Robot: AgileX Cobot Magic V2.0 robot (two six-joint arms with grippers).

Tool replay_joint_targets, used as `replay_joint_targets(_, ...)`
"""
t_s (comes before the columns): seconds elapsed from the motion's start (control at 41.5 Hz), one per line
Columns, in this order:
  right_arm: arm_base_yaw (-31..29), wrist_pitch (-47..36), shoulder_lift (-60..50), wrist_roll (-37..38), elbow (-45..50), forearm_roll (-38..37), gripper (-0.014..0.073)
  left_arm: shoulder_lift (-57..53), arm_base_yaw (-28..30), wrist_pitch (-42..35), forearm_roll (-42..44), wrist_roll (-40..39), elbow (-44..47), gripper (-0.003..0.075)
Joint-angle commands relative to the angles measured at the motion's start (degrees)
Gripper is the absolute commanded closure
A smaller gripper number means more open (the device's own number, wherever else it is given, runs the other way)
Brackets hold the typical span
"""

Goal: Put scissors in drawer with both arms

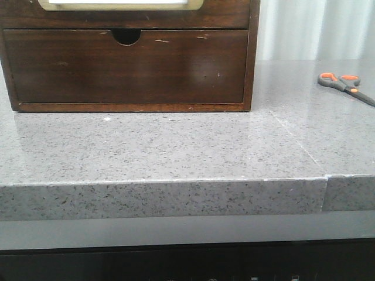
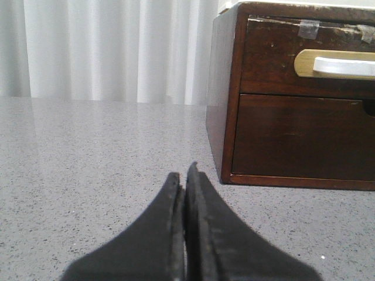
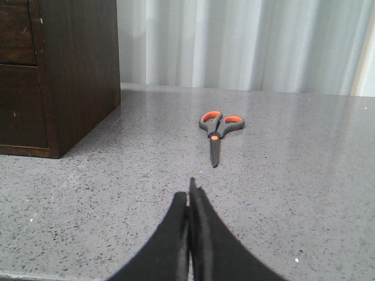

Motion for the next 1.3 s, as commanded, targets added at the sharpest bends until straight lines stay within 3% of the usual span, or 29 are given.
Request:
replay_joint_targets(0.0, -0.47, -4.64, -0.96, -0.05, 0.12, -0.65, 0.0662, -1.02, -0.41, -4.65, -0.36, -0.68, 1.36, 0.0741)
replay_joint_targets(0.842, -0.47, -6.6, -0.96, 0.05, -2.03, -0.11, 0.0662, -1.02, -0.41, -7.13, -0.09, -0.55, 0.63, 0.0741)
replay_joint_targets(1.059, -0.47, 2.74, -0.54, 0.05, -13.23, -0.11, 0.0662, -0.65, -0.41, -3.76, -0.09, -0.55, -8.4, 0.0741)
replay_joint_targets(1.276, -0.47, 10.73, 6.62, 0.05, -25.79, -0.17, 0.0662, 4.47, -0.41, 6.1, -0.09, -0.55, -24.41, 0.0741)
